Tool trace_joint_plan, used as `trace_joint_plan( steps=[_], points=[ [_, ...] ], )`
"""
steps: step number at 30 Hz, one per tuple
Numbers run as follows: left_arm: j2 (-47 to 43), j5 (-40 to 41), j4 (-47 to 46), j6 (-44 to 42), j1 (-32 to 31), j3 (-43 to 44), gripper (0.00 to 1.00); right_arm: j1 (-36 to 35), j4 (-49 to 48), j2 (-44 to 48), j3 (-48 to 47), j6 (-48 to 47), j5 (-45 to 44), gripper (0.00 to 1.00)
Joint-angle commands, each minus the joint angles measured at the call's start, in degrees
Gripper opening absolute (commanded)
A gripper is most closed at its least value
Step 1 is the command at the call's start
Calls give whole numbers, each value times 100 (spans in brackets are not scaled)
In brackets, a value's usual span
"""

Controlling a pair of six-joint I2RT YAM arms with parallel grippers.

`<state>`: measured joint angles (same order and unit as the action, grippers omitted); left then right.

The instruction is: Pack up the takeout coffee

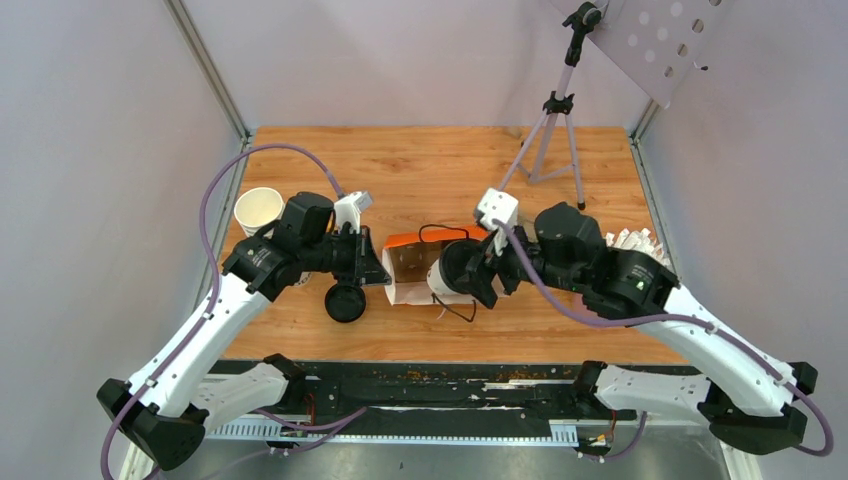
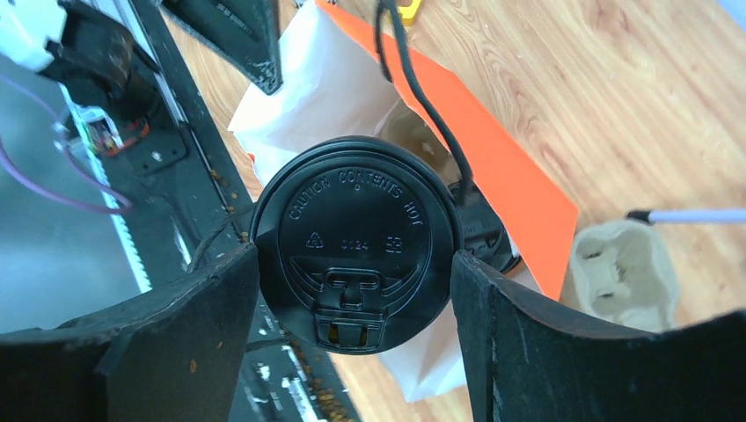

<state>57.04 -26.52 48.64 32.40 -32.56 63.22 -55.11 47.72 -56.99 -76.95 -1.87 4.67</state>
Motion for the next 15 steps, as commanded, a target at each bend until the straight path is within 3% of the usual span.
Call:
trace_joint_plan(
  steps=[1,7,15],
  points=[
    [24,-130,-20,-229,-5,295,9,-633,-977,-62,320,-1376,-692,76],
    [9,-283,-85,-454,-5,219,10,-1252,-1583,-440,621,-2778,-1141,78],
    [-109,-423,-212,-658,-3,-12,10,-1289,-2240,-1050,971,-4008,-1117,79]
  ],
)
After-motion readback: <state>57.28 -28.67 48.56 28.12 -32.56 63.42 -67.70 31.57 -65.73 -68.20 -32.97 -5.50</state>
